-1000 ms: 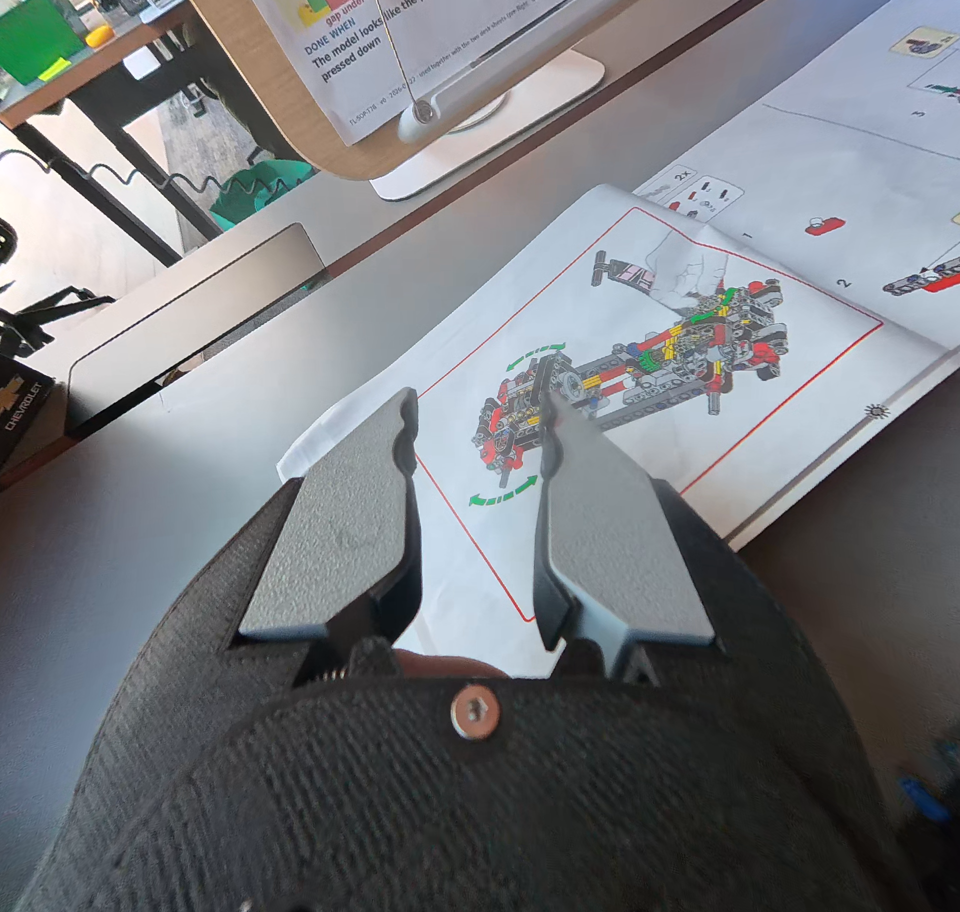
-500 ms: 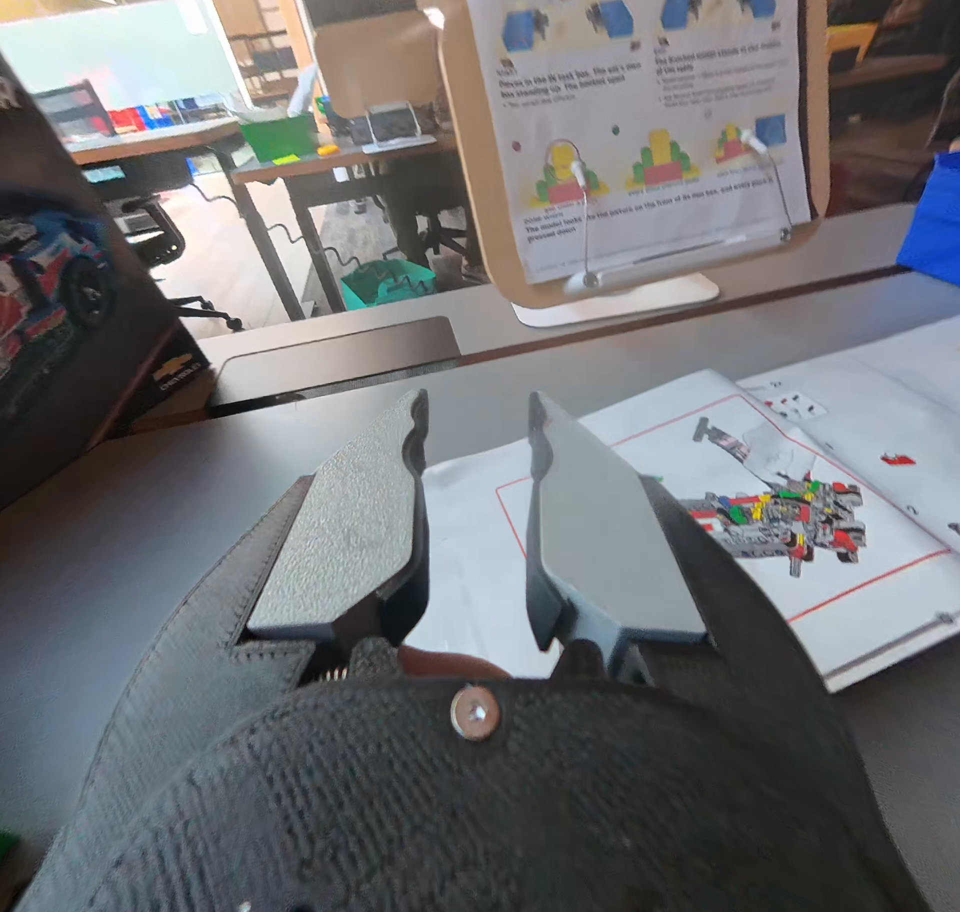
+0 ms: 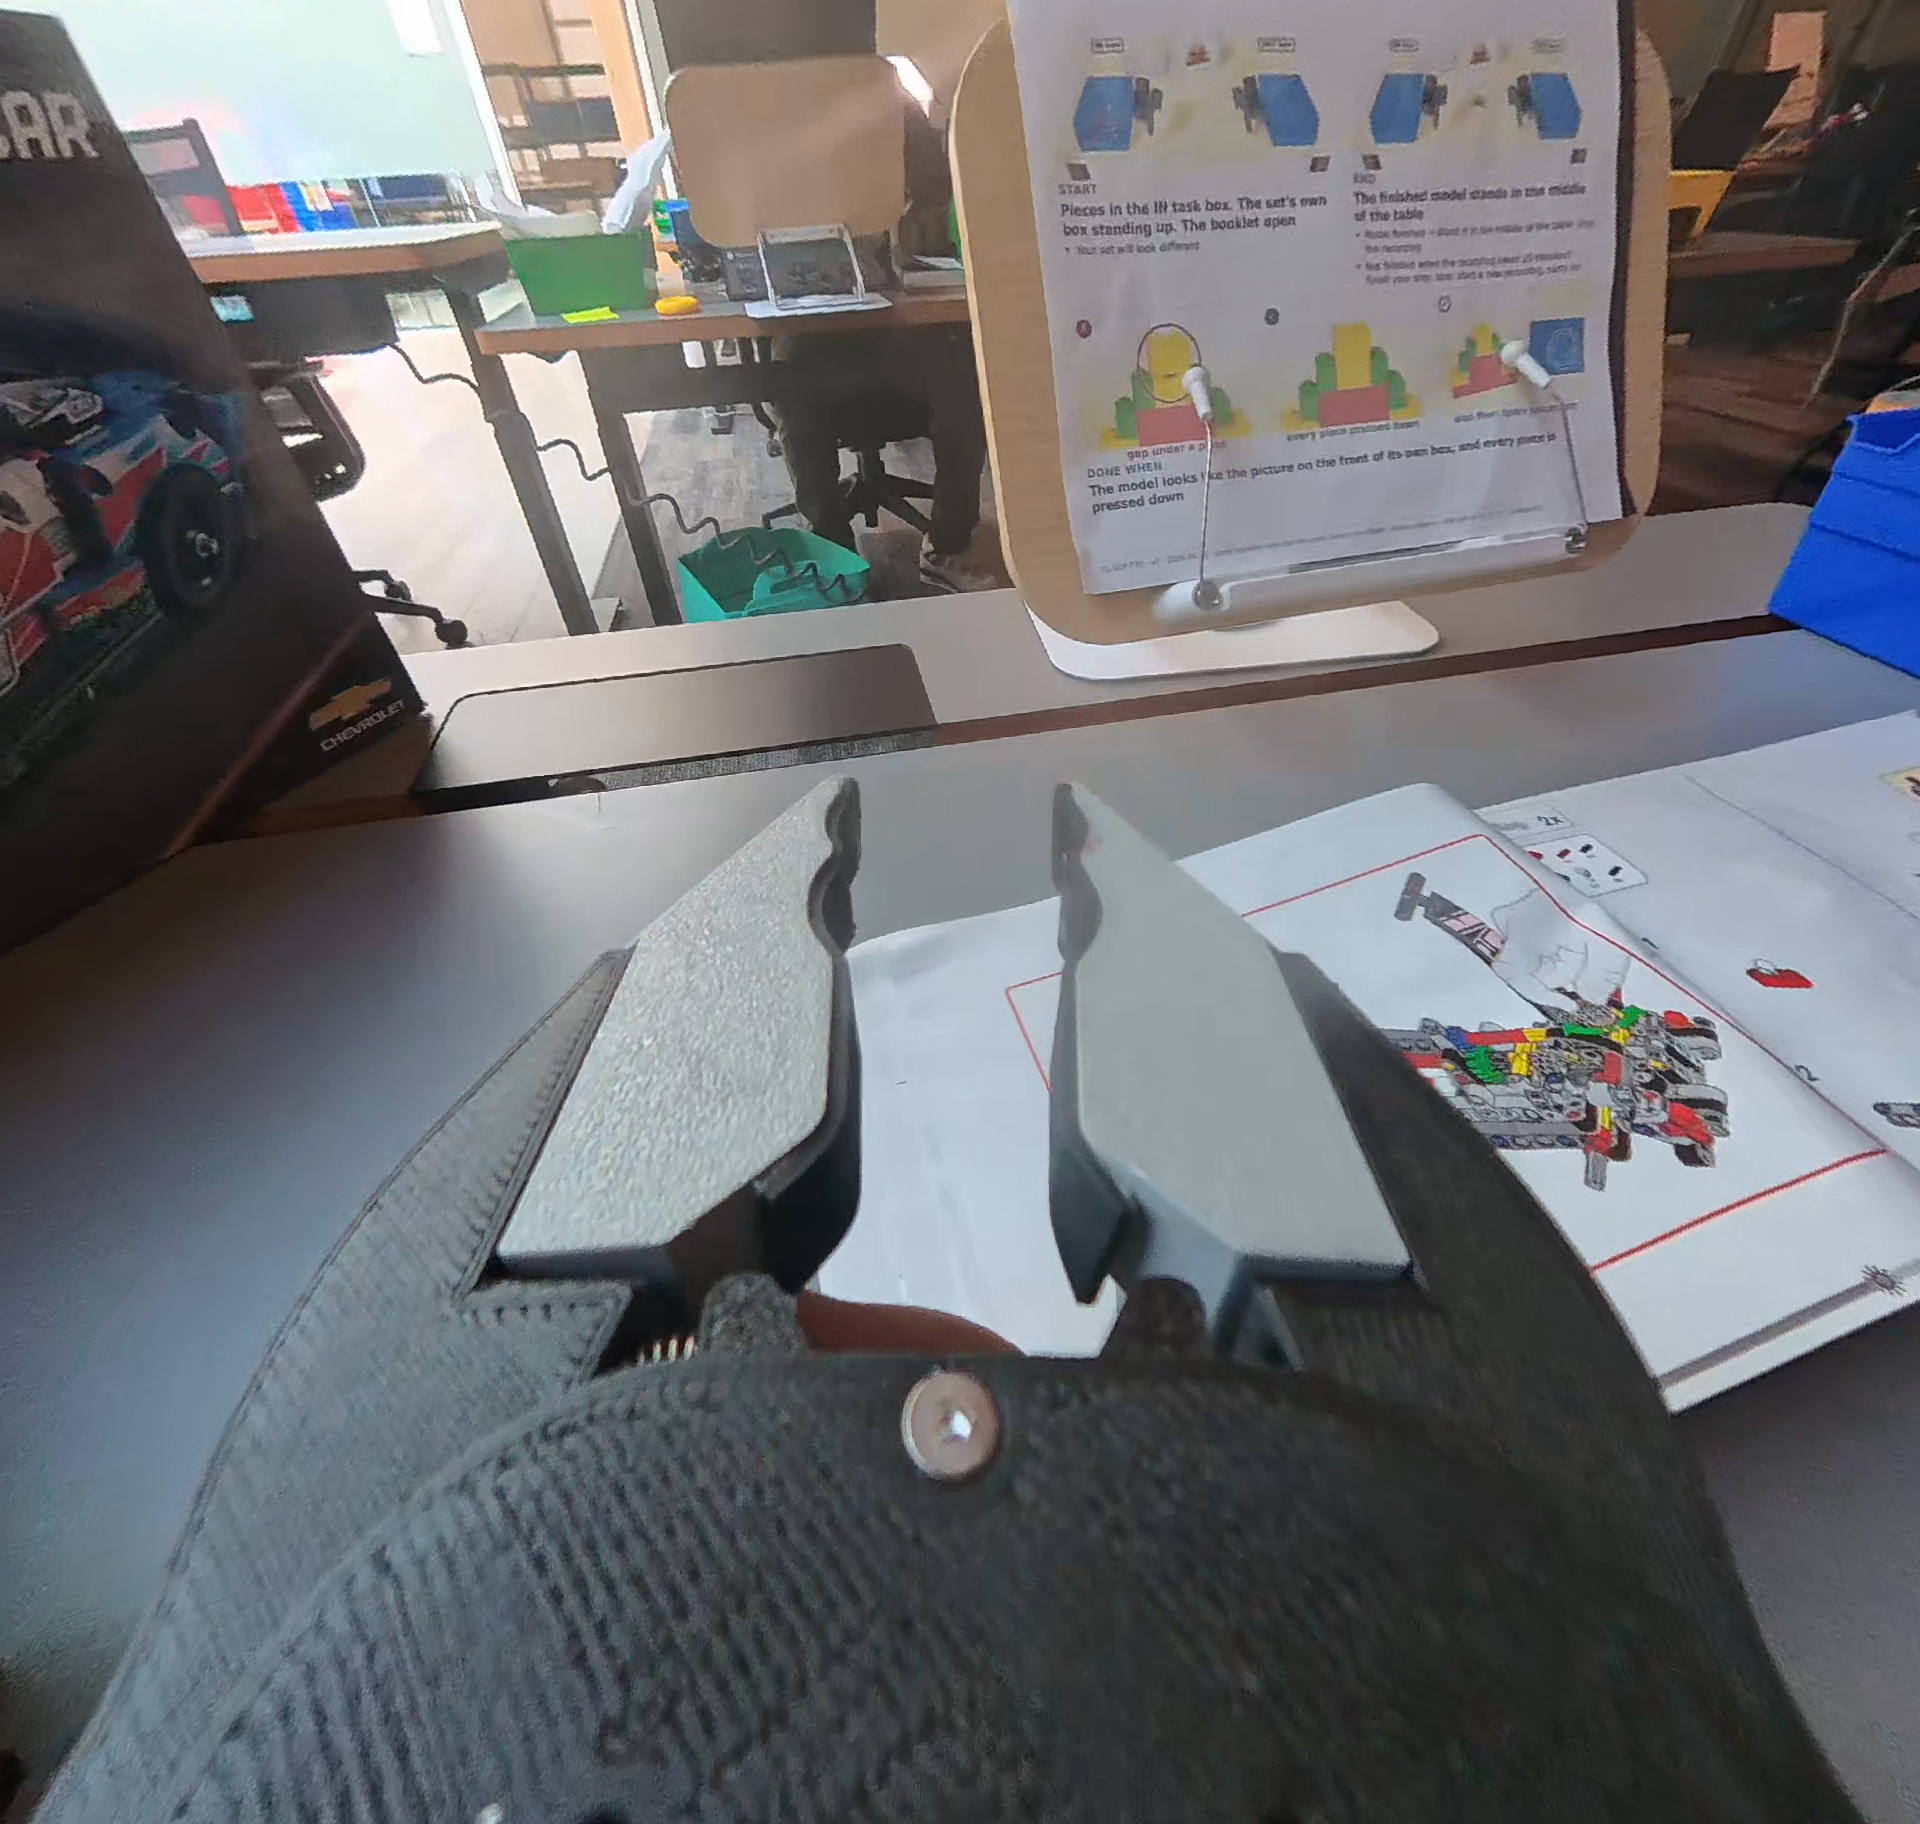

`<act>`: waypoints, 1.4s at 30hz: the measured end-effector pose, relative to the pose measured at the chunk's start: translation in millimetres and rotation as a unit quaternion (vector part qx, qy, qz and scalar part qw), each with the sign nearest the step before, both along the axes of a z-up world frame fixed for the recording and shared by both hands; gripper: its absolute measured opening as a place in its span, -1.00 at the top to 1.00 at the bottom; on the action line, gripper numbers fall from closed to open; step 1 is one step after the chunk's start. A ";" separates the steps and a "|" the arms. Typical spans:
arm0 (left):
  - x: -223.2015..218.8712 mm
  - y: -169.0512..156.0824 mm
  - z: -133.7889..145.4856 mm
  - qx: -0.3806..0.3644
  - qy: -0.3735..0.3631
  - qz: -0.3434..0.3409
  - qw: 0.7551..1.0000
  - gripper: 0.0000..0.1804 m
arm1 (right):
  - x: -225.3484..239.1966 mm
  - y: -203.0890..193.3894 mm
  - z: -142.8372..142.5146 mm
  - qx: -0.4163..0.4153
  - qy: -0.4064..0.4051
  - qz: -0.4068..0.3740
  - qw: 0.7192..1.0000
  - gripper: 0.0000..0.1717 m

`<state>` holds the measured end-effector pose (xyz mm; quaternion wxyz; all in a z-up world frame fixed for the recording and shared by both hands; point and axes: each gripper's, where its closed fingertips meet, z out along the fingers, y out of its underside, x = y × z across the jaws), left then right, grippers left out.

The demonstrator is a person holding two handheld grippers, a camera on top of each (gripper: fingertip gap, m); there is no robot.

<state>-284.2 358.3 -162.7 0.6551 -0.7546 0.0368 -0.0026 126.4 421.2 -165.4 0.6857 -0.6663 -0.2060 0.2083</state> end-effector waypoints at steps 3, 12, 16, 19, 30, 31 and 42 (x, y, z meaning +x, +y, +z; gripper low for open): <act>3.5 -0.3 -0.4 0.000 0.007 -0.003 1.000 0.62 | 1.8 1.0 -0.6 0.000 -0.003 -0.007 1.000 0.96; 10.8 1.2 -7.8 -0.013 0.013 -0.014 1.000 0.63 | 1.2 3.9 -4.9 -0.007 -0.003 -0.006 1.000 0.98; 11.6 0.9 -7.2 -0.013 0.014 -0.016 1.000 0.63 | 0.8 4.2 -5.5 -0.008 -0.002 -0.006 1.000 0.99; 12.6 1.1 -8.6 -0.015 0.014 -0.018 1.000 0.63 | 0.7 4.5 -6.0 -0.009 -0.002 -0.005 1.000 0.99; 12.7 0.8 -7.8 -0.014 0.013 -0.018 1.000 0.63 | -0.5 4.1 -6.6 -0.011 -0.005 -0.003 1.000 1.00; 12.9 0.7 -7.1 -0.013 0.008 -0.018 1.000 0.63 | -1.0 4.1 -7.6 -0.014 -0.006 -0.001 1.000 1.00; -54.1 -61.5 63.8 -0.082 0.016 -0.052 0.995 0.50 | -7.8 4.4 -19.6 -0.040 -0.021 0.016 0.999 0.99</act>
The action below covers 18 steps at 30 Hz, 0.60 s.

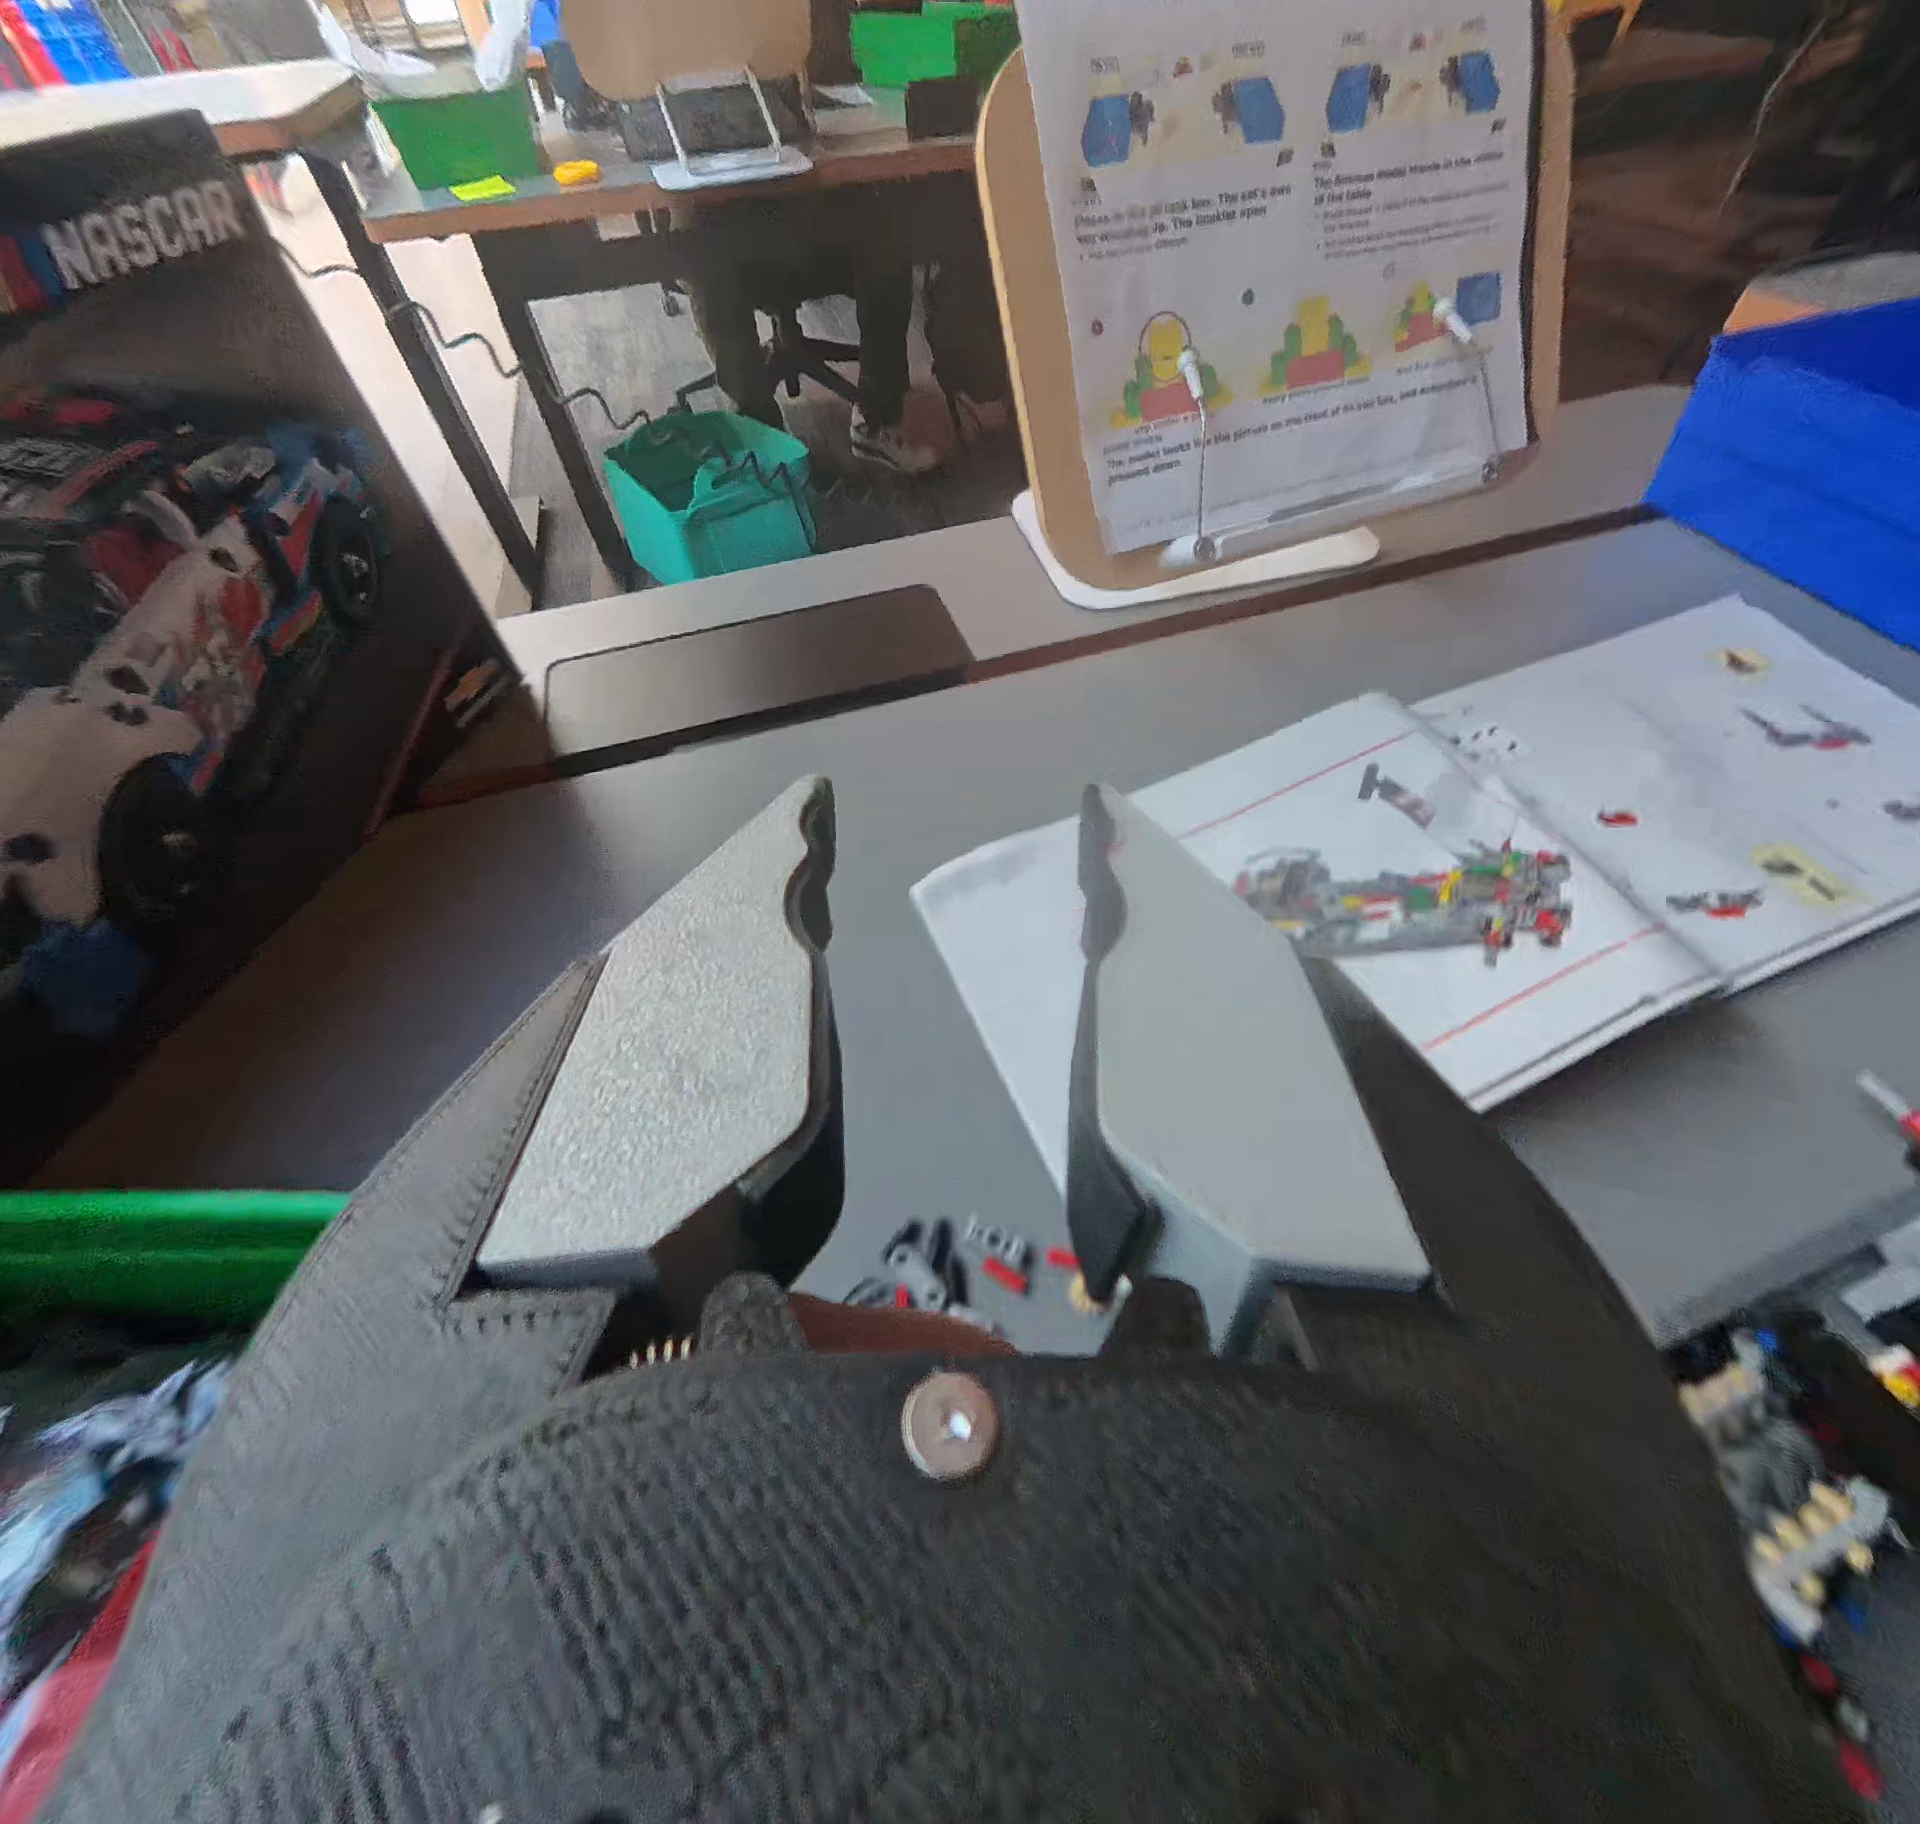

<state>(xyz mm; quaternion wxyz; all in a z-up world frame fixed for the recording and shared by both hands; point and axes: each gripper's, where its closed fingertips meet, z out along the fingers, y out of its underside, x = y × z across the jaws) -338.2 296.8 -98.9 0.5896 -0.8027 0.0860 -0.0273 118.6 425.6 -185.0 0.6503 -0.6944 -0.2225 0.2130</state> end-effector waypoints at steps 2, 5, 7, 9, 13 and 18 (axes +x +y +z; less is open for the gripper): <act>-20.5 -23.4 -4.8 -0.023 0.023 0.027 0.999 0.51 | -0.5 -0.3 -1.3 -0.003 -0.001 0.002 1.000 0.99; -39.7 -55.2 -26.3 -0.058 0.022 0.048 0.997 0.58 | -2.3 -2.0 -3.3 -0.008 -0.003 0.006 1.000 0.99; -50.3 -72.7 -44.1 -0.081 0.016 0.064 0.995 0.62 | -5.1 -5.3 -4.4 -0.009 -0.008 0.013 1.000 0.99; -62.1 -88.1 -61.5 -0.104 0.022 0.084 0.991 0.66 | -8.4 -8.6 -7.2 -0.012 -0.019 0.018 1.000 0.98; -83.0 -111.8 -90.9 -0.151 0.043 0.117 0.981 0.68 | -11.1 -12.3 -9.2 -0.010 -0.034 0.020 0.999 0.97; -88.5 -122.4 -130.3 -0.214 0.038 0.109 0.970 0.75 | -11.2 -12.9 -12.0 -0.018 -0.033 0.022 0.999 0.97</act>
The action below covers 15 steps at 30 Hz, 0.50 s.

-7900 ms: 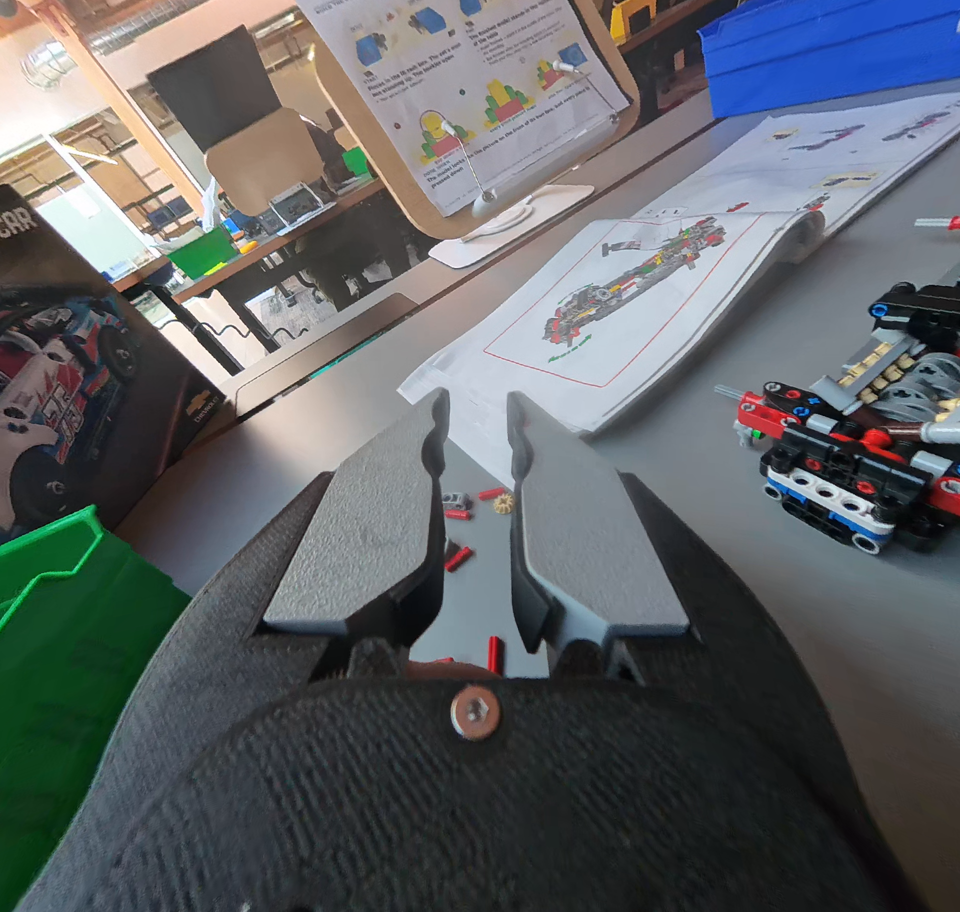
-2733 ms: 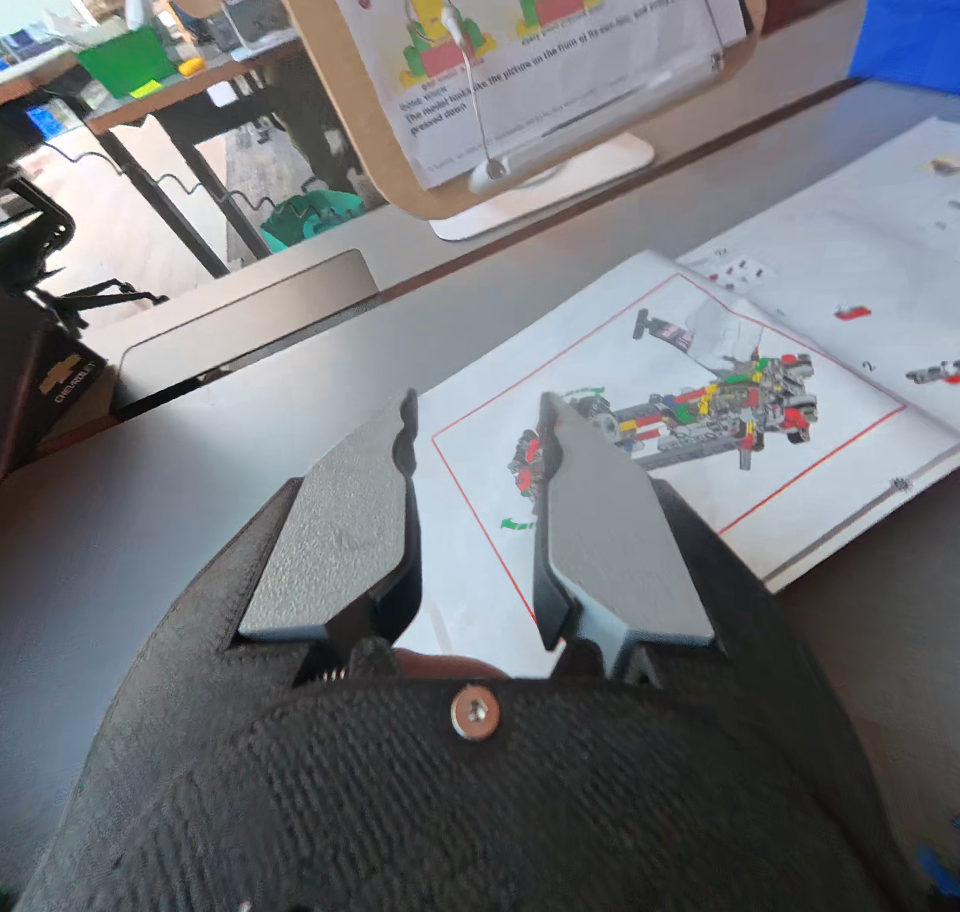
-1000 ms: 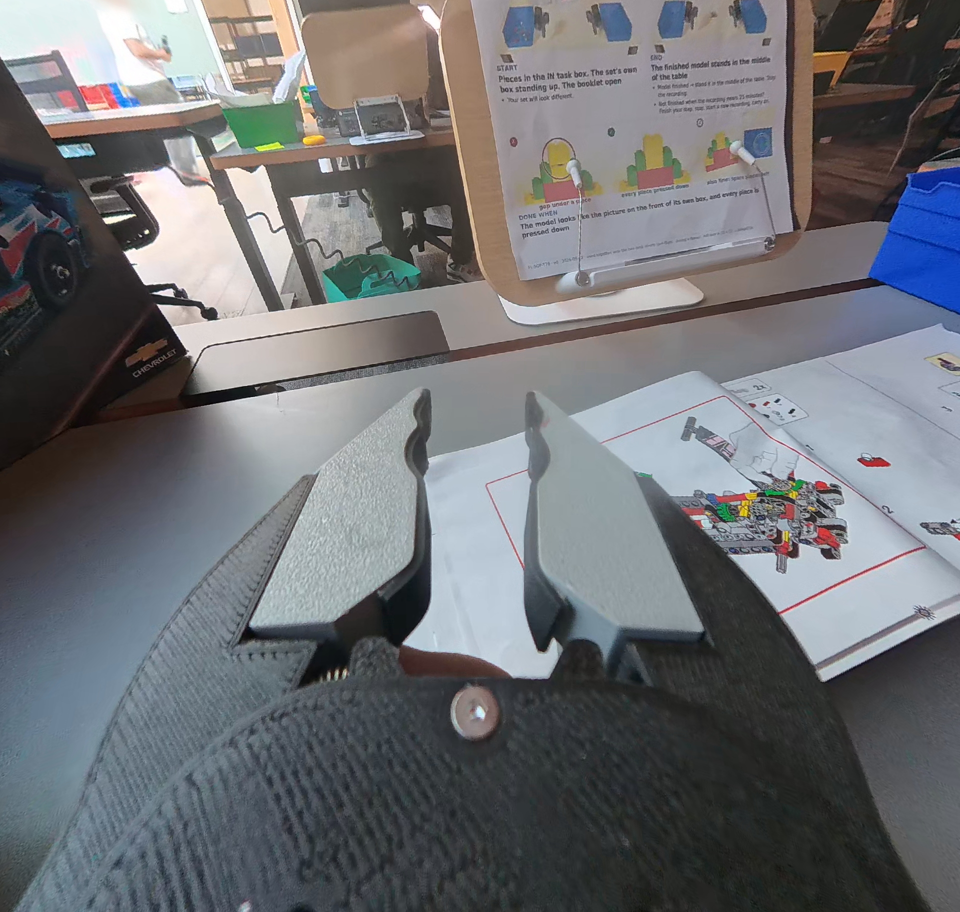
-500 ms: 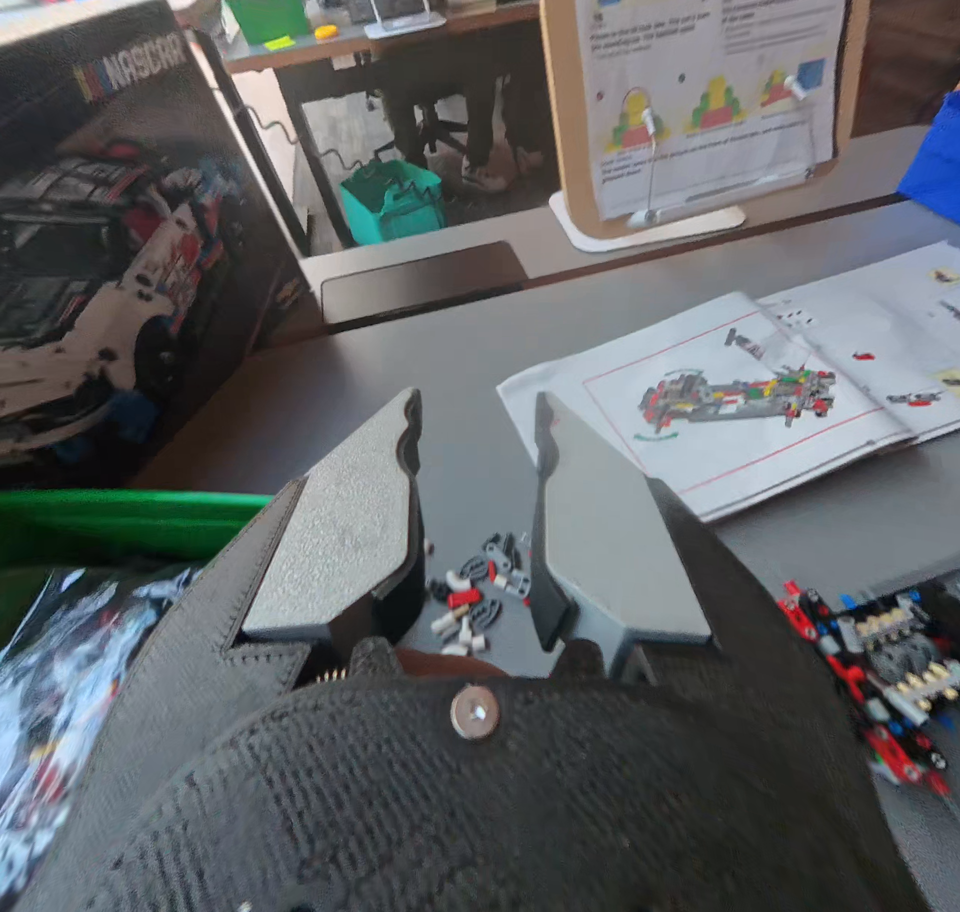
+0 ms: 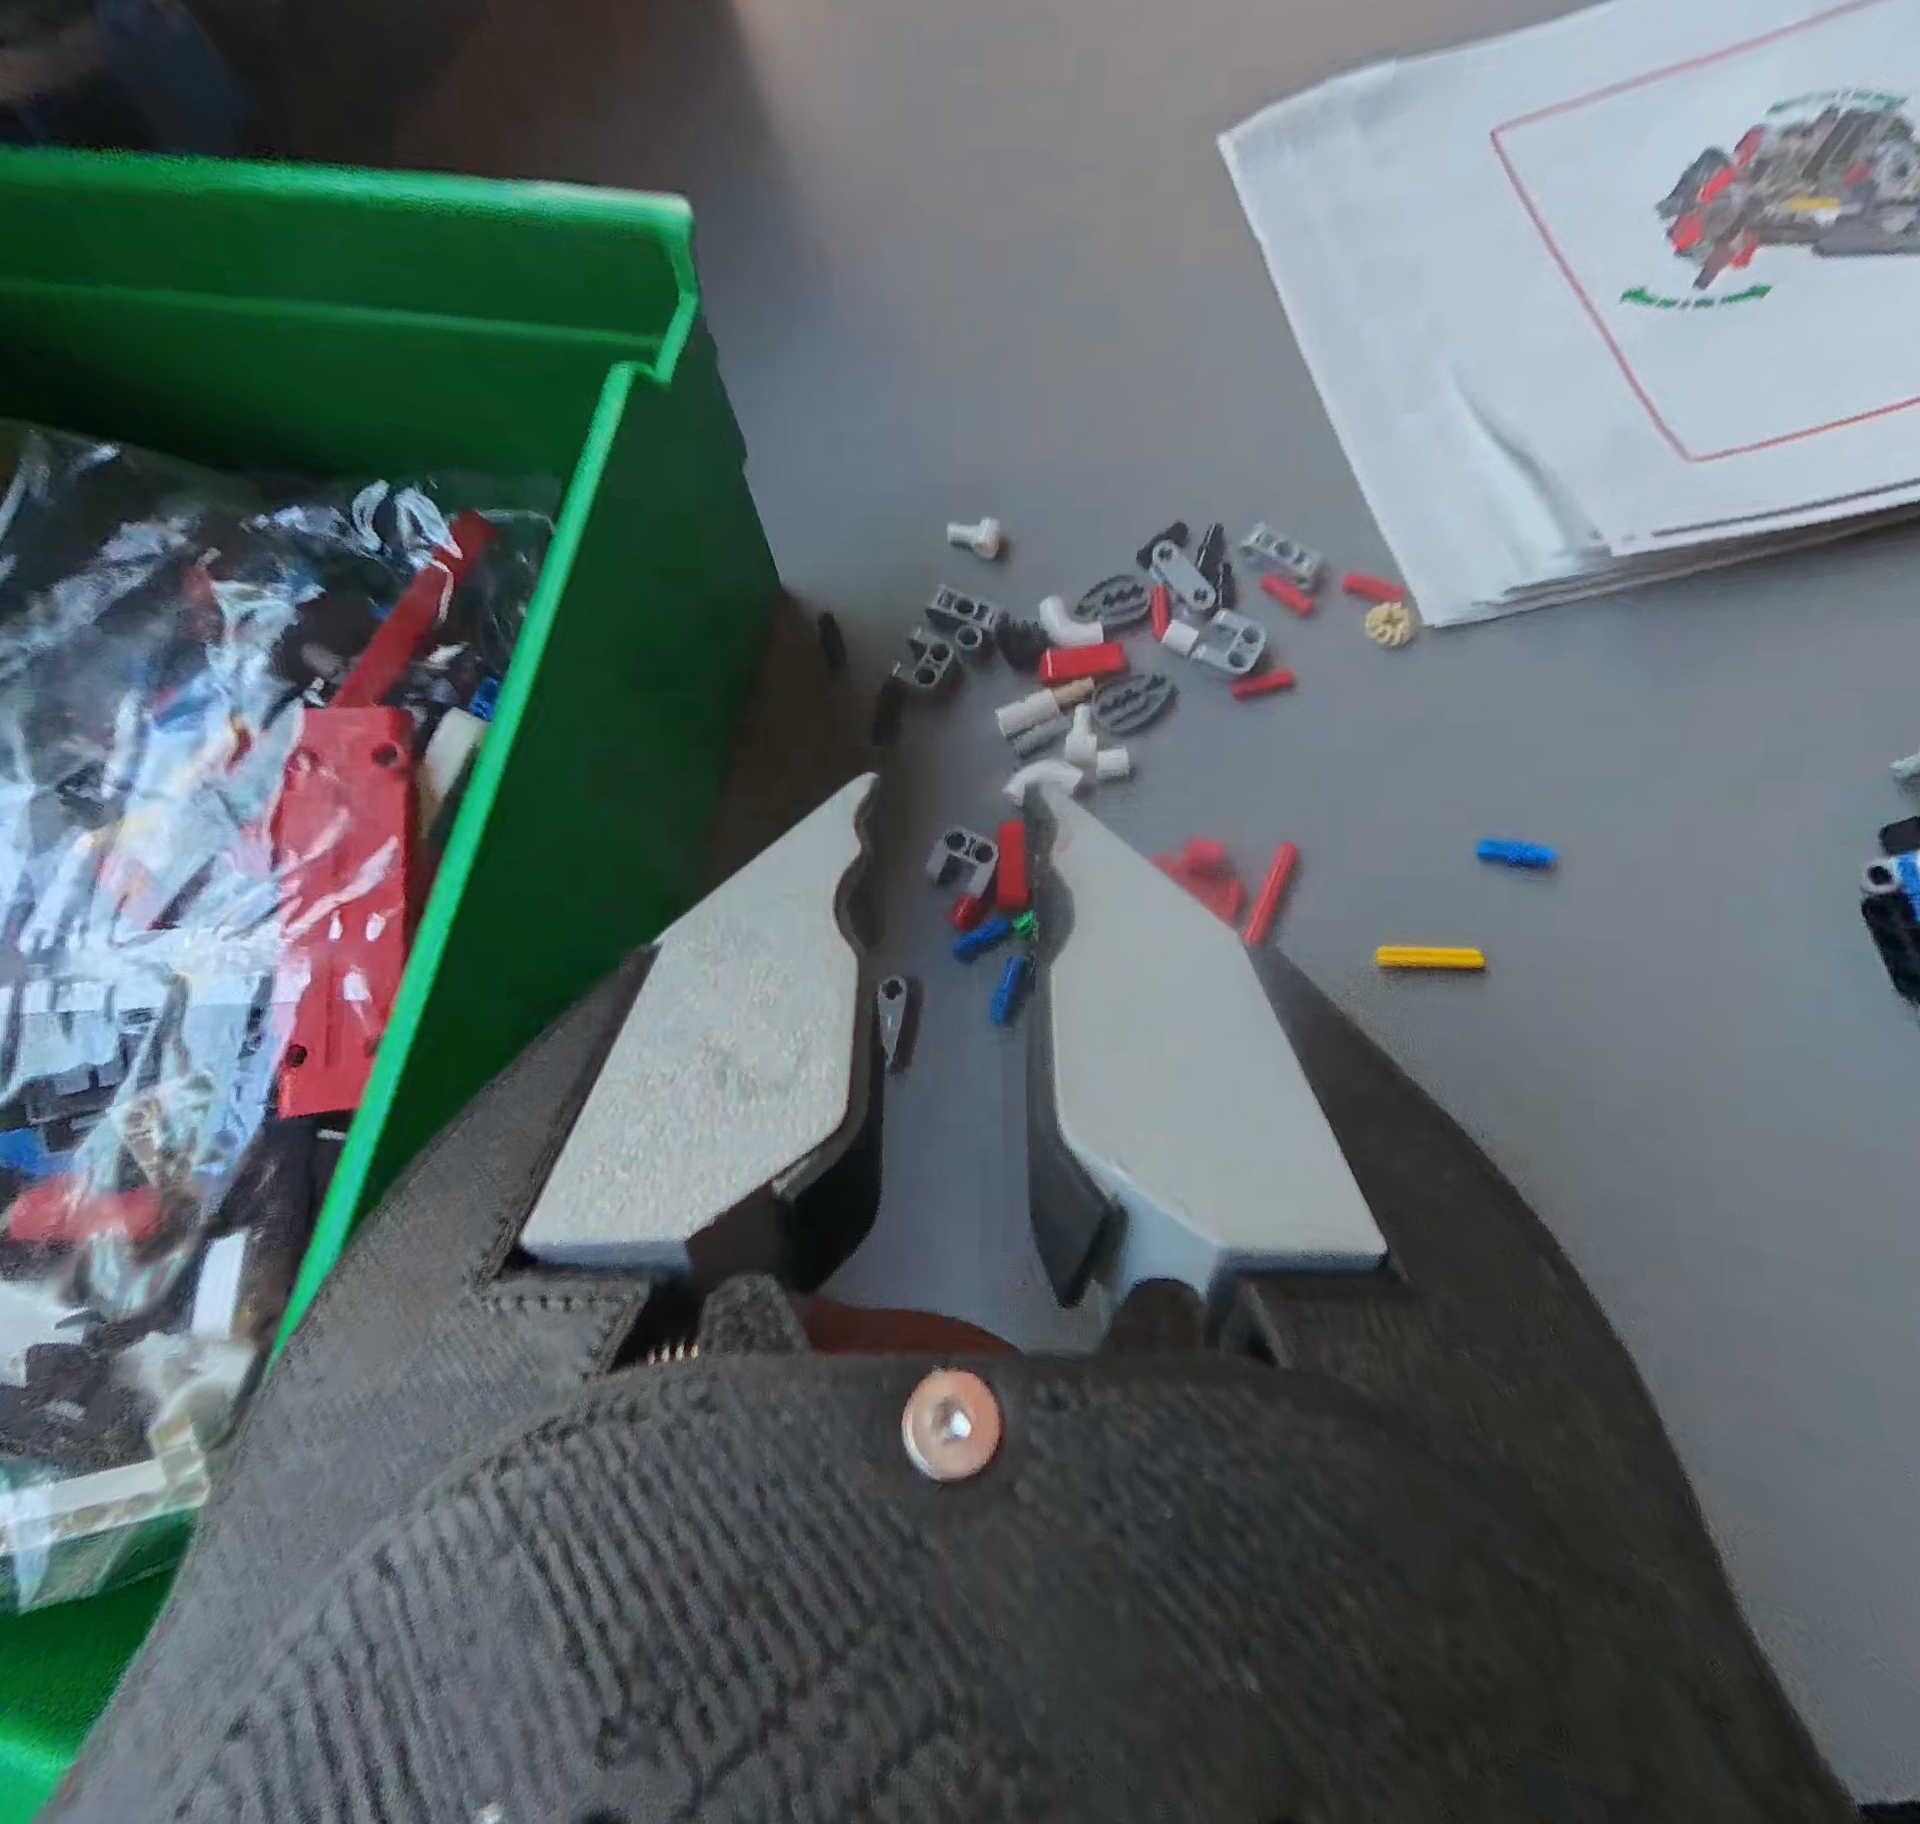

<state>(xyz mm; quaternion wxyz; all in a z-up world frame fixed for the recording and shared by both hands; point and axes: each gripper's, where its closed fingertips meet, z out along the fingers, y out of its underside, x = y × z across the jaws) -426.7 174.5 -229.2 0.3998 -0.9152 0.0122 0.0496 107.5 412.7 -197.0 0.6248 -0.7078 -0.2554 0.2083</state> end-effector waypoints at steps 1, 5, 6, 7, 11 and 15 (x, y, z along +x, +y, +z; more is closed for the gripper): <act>0.4 -0.2 -9.4 -0.015 0.000 -0.005 1.000 0.77 | 0.2 -0.1 -0.1 -0.001 0.000 0.000 1.000 0.97; 1.3 -1.4 -41.1 -0.078 0.013 -0.019 0.997 0.75 | 0.2 -0.7 -1.6 -0.005 0.000 0.001 1.000 0.97; 1.8 -1.6 -45.3 -0.088 0.016 -0.022 0.996 0.75 | 0.3 -0.6 -2.0 -0.006 -0.001 0.001 1.000 0.97; 2.8 -2.0 -48.6 -0.096 0.018 -0.026 0.995 0.76 | 0.4 -0.7 -2.1 -0.006 0.000 0.002 1.000 0.97; 2.3 -1.8 -55.4 -0.112 0.029 -0.033 0.993 0.80 | -0.5 -0.3 -2.1 -0.008 0.003 0.005 1.000 0.97; -0.5 0.8 -55.4 -0.115 0.029 -0.033 0.992 0.81 | -3.5 0.0 -2.5 -0.009 0.002 0.011 1.000 0.97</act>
